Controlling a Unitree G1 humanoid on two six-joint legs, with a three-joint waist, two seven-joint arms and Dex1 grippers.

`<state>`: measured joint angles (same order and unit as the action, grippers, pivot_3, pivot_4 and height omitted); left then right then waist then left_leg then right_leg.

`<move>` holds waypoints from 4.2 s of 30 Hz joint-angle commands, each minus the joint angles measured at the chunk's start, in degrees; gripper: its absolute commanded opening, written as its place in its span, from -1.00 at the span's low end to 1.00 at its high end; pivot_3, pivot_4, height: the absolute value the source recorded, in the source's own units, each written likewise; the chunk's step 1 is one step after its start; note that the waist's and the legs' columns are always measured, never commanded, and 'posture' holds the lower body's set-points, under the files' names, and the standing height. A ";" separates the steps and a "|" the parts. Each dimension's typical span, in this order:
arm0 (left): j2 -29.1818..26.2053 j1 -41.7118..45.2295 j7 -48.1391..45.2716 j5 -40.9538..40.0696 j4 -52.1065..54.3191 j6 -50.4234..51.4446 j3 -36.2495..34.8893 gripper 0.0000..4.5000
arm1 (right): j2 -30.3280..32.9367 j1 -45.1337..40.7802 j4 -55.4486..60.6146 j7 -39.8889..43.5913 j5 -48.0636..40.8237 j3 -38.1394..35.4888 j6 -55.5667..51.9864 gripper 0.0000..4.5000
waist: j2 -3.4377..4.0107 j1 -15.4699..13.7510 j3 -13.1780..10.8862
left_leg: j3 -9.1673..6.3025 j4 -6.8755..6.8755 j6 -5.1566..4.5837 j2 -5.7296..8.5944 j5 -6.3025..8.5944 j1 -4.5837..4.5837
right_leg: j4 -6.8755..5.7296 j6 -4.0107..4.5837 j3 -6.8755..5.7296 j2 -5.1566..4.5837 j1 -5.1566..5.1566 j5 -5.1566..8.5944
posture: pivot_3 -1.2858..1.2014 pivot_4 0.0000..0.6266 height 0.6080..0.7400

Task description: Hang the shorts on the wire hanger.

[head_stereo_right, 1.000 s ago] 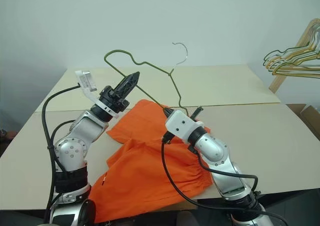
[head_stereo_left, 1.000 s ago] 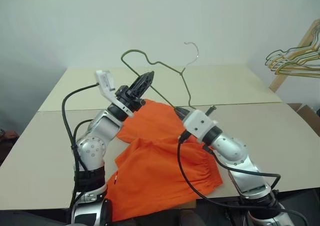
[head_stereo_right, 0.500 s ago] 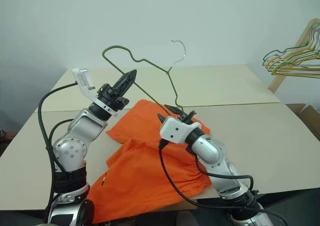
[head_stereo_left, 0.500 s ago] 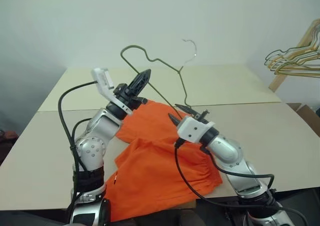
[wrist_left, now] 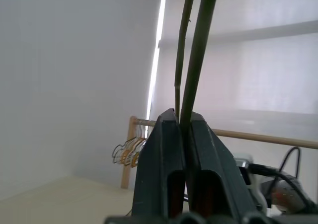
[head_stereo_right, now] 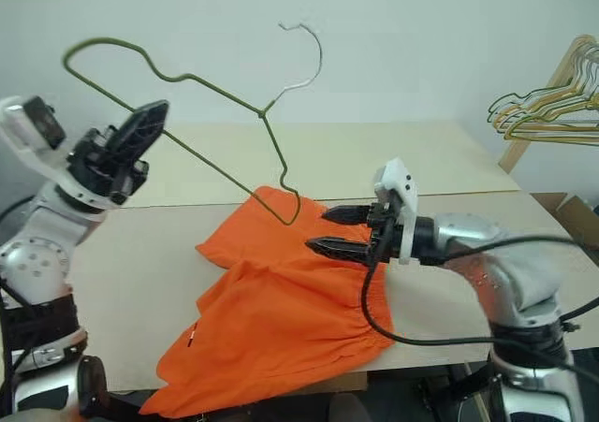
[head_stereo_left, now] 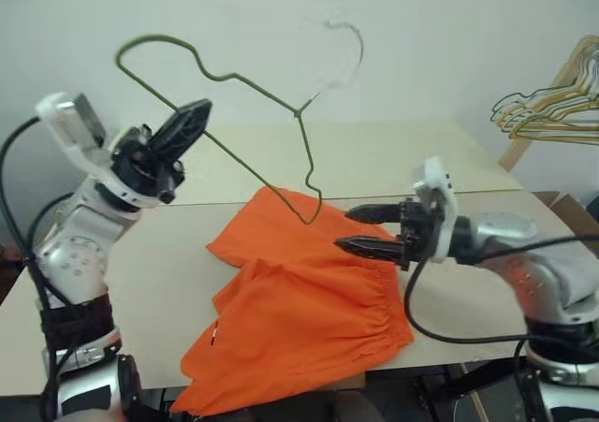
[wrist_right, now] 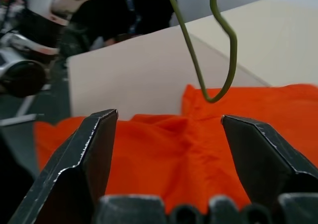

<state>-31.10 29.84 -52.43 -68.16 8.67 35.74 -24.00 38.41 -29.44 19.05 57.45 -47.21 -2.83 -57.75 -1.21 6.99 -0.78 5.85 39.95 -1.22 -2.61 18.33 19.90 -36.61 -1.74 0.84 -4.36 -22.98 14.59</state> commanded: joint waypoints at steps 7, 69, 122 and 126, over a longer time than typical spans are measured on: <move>0.99 -0.55 -1.28 -2.66 3.03 -1.23 -1.46 -1.00 | -4.24 -9.35 -15.14 4.99 3.54 7.34 2.88 0.73 | -0.01 -0.51 -0.01 | -0.12 0.03 0.07 0.03 -0.04 0.28 | 0.01 -0.03 -0.02 -0.02 -0.15 -0.01 | 0.00 -1.00 1.00; -11.72 -12.93 -6.32 39.71 1.84 -18.09 22.63 0.99 | 16.94 15.40 -5.41 -0.12 -9.83 -20.36 -22.58 -1.00 | 0.14 -4.23 -0.15 | 0.02 -0.03 -0.08 0.04 0.05 0.50 | 0.39 -0.03 -0.05 -0.09 -0.27 -0.04 | -0.07 -1.00 1.00; -14.01 -20.09 -10.60 43.02 9.46 -20.00 24.08 0.99 | 31.14 53.88 -23.35 31.64 -2.39 -12.70 -13.54 -1.00 | 0.14 -3.12 -0.08 | 0.05 0.01 -0.28 0.05 0.17 0.23 | 0.53 -0.27 0.18 -0.02 0.08 -0.13 | -0.05 -1.00 1.00; -13.52 -19.40 -10.50 44.24 8.66 -20.78 24.49 0.99 | 28.01 45.09 -27.48 28.94 -1.95 -9.09 -15.84 -1.00 | 0.11 -3.03 -0.09 | 0.04 -0.01 -0.29 0.05 0.18 0.14 | 0.57 -0.27 0.17 -0.01 0.41 -0.13 | -0.04 -1.00 1.00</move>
<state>-44.86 9.12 -63.39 -24.57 17.25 16.31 0.97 66.95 18.83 -6.98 87.00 -48.35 -12.68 -72.23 -1.10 3.96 -0.87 5.89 39.95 -1.51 -2.56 18.51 19.99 -36.03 -2.01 1.00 -4.37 -22.54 14.47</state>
